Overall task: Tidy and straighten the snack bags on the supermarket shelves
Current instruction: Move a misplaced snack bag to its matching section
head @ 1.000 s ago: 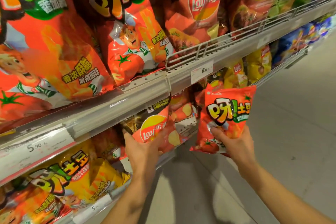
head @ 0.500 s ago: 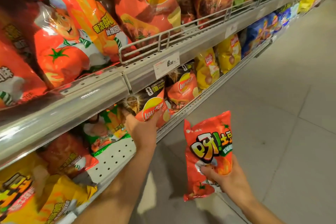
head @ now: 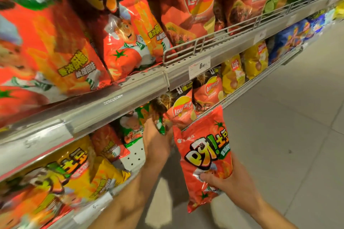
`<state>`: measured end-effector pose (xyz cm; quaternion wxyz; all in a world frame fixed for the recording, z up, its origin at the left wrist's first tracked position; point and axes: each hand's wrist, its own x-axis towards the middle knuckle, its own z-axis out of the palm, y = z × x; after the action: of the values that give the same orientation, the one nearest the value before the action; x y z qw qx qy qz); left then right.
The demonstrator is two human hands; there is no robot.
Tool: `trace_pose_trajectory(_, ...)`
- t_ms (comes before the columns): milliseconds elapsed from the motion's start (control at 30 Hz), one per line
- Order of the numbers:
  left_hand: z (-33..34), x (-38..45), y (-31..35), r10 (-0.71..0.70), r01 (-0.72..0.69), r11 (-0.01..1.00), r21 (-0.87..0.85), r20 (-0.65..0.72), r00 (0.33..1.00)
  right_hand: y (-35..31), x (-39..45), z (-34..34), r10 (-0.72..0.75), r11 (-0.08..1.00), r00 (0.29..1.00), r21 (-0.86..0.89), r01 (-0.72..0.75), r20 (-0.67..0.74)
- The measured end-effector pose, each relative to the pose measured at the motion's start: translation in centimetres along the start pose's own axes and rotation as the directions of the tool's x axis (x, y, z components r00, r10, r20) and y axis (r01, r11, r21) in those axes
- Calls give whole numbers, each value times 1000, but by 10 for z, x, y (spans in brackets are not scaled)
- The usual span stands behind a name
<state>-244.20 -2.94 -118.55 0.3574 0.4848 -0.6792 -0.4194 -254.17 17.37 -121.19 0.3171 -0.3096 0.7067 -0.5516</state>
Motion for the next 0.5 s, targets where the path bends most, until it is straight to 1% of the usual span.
trace_pose_trajectory(33, -14, -13, -6, 73, -73, 997, 1, -4, 997, -6, -2, 4, -12, 1000, 1000, -11, 13, 25)
trace_pose_trajectory(67, -29, -27, -14, 175, -175, 984, 17, 3, 985, -12, -3, 9, -22, 1000, 998, -21, 23, 52)
trace_pose_trajectory(133, -61, -60, -35, 349, -357, 927, 118, 79, 934, -23, -2, 20, -44, 997, 996, -54, 48, 76)
trace_pose_trajectory(167, -78, -77, -45, 383, -403, 897, 184, 135, 914, -27, 0, 27, -55, 996, 996, -71, 60, 73)
trace_pose_trajectory(233, -114, -107, -65, 367, -426, 851, 308, 233, 901, -35, 4, 45, -68, 992, 996, -103, 74, 62)
trace_pose_trajectory(300, -147, -131, -85, 334, -423, 776, 468, 265, 905, -43, 10, 66, -81, 982, 994, -163, 91, 69)
trace_pose_trajectory(367, -179, -145, -96, 227, -360, 714, 601, 287, 930, -52, 19, 88, -85, 974, 991, -200, 105, 105)
trace_pose_trajectory(433, -207, -150, -104, 140, -277, 668, 691, 249, 958, -61, 28, 110, -109, 970, 987, -204, 131, 116)
trace_pose_trajectory(500, -231, -149, -114, 77, -203, 619, 759, 198, 977, -71, 35, 130, -163, 964, 984, -200, 173, 67)
